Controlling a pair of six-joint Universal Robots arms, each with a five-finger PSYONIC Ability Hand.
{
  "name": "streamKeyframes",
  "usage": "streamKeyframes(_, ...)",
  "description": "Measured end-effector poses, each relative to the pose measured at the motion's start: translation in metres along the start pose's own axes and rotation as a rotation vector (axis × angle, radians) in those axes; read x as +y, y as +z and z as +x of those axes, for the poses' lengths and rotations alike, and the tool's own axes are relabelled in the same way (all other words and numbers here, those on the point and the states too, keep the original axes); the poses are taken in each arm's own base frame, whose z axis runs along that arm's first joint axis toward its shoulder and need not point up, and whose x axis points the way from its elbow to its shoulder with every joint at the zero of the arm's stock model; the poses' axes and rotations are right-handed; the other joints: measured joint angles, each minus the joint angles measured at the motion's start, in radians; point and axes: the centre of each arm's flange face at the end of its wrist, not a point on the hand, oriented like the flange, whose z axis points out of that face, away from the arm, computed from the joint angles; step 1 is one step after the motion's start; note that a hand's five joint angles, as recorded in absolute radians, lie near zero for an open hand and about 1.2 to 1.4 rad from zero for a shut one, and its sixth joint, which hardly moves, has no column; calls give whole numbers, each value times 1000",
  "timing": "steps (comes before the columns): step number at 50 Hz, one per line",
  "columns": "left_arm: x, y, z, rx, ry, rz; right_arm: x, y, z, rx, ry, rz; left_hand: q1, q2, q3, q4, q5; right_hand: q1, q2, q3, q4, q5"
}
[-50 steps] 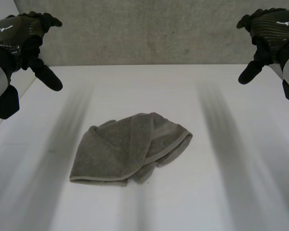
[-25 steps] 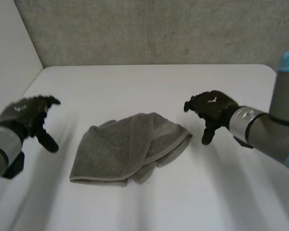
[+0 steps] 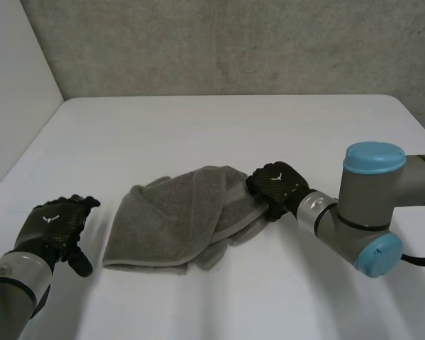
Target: Fold the laundry
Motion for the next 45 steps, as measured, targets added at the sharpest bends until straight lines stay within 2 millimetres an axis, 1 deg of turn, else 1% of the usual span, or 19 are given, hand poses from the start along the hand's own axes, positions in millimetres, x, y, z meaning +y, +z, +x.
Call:
streamKeyframes(3,0,0,0,-1,-1,3,2,3,-2,-2,-5,9,-1,-1,0,-2,-1,36,43,42,43,42)
streamKeyframes(5,-1,0,0,-1,-2,4,2,4,-3,-1,-7,14,-2,-3,-2,-3,-3,185,228,229,222,219)
streamKeyframes(7,-1,0,0,-2,-2,5,2,6,-3,2,-10,23,-2,-4,-3,-4,-3,274,332,332,327,326)
streamKeyframes(8,-1,0,0,-2,-2,6,2,7,-3,3,-11,26,-2,-4,-3,-5,-5,274,332,332,327,326)
streamKeyframes(9,-1,0,0,-2,-3,6,2,9,-2,8,-14,38,-4,-8,-6,-8,-8,368,466,456,469,466)
streamKeyframes(14,-1,0,0,1,-3,8,-1,11,1,24,-20,68,-12,-14,-13,-15,-15,368,488,495,508,494)
streamKeyframes(17,-1,0,1,6,-1,13,-10,10,6,43,-16,97,-14,-18,-17,-18,-18,368,488,496,510,496)
streamKeyframes(20,-1,2,4,16,2,23,-29,3,15,74,6,140,-15,-18,-17,-19,-19,368,488,496,510,496)
streamKeyframes(21,0,3,5,22,3,26,-39,-1,20,88,21,161,-15,-18,-17,-19,-19,368,488,496,510,497)
streamKeyframes(22,0,3,5,22,3,26,-39,-1,20,88,21,161,-15,-18,-17,-19,-19,368,488,496,510,497)
streamKeyframes(23,0,4,5,26,4,28,-46,-5,23,97,33,178,-15,-18,-17,-19,-19,368,488,496,510,497)
streamKeyframes(24,2,6,8,43,5,30,-60,-13,30,113,57,205,-14,-16,-16,-17,-16,368,488,496,510,497)
streamKeyframes(25,3,8,9,54,6,30,-67,-18,33,121,70,218,-14,-16,-16,-17,-16,368,488,496,510,498)
streamKeyframes(26,3,8,9,54,6,30,-67,-18,33,121,70,218,-14,-16,-16,-17,-16,368,488,496,510,498)
streamKeyframes(28,7,11,14,91,9,20,-82,-32,44,147,105,239,-3,-5,-4,-7,-4,368,488,496,510,499)
streamKeyframes(30,11,14,17,117,10,8,-90,-44,55,169,132,234,26,23,21,21,23,368,488,496,510,499)
streamKeyframes(34,15,16,21,145,11,-10,-92,-55,64,187,158,205,69,65,66,66,67,368,488,496,510,500)
streamKeyframes(38,18,18,25,164,14,-20,-88,-64,69,191,182,153,84,81,82,81,83,368,488,496,510,501)
streamKeyframes(45,18,25,30,182,24,-22,-78,-67,68,187,199,99,144,140,142,141,142,368,488,496,510,501)
